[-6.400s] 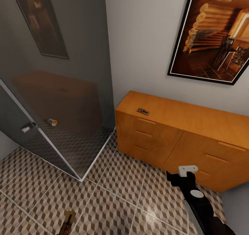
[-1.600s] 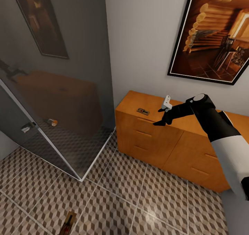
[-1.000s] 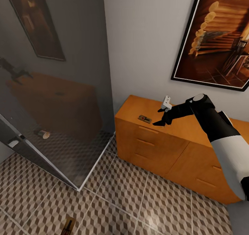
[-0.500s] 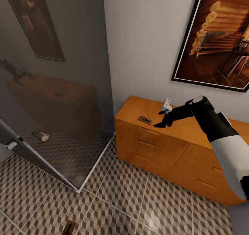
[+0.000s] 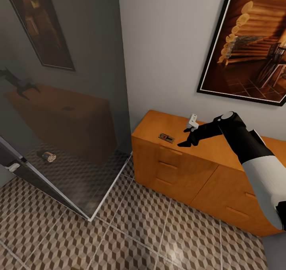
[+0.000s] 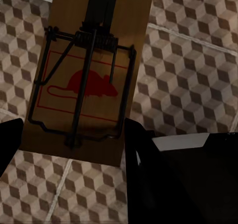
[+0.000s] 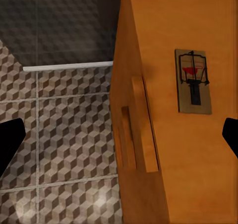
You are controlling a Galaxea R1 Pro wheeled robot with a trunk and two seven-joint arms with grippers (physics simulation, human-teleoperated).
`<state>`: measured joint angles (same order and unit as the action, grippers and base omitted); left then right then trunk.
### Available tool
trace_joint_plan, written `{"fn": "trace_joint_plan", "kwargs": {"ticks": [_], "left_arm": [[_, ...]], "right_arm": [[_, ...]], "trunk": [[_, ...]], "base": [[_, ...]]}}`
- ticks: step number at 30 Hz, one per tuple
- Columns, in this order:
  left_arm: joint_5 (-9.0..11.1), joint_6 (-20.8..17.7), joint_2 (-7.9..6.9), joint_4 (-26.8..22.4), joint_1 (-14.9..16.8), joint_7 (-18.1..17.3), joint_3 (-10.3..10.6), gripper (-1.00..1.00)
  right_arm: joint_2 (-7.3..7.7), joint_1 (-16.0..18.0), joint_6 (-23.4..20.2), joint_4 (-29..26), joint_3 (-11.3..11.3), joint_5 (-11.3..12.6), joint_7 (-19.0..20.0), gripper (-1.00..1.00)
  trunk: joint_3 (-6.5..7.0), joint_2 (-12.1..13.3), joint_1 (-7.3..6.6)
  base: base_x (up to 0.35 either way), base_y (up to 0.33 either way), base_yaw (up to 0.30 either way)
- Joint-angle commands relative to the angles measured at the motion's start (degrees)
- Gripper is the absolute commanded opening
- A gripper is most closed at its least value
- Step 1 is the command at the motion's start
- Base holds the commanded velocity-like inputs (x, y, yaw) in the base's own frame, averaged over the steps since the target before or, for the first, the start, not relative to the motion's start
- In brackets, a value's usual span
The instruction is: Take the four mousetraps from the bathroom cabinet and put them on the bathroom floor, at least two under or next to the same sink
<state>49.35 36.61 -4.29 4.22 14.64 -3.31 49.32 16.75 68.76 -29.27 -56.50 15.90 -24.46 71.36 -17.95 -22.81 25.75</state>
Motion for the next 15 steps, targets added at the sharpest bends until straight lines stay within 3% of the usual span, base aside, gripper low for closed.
{"fn": "trace_joint_plan", "kwargs": {"ticks": [1,6,11,15], "left_arm": [[0.39,0.22,0.02,0.17,-0.02,-0.12,0.43,-1.00],[0.39,0.22,-0.01,0.14,-0.12,-0.12,0.43,-1.00],[0.39,0.22,-0.02,0.15,-0.14,-0.12,0.43,-1.00],[0.39,0.22,-0.02,0.16,-0.14,-0.12,0.43,-1.00]], "right_arm": [[0.04,0.06,-0.52,-0.06,0.10,-0.15,-0.06,1.00],[0.04,0.06,-0.51,0.31,0.12,-0.15,-0.89,1.00],[0.04,0.06,-0.24,2.30,0.10,-0.16,-1.17,1.00],[-0.01,0.06,3.12,5.69,0.10,-0.17,-1.81,1.00]], "trunk": [[-0.10,-0.11,0.03],[-0.10,-0.11,0.03],[-0.10,-0.11,0.03],[-0.10,-0.11,0.03]], "base": [[0.008,0.000,0.000],[0.116,0.000,0.000],[0.282,0.000,0.000],[0.302,0.000,0.000]]}}
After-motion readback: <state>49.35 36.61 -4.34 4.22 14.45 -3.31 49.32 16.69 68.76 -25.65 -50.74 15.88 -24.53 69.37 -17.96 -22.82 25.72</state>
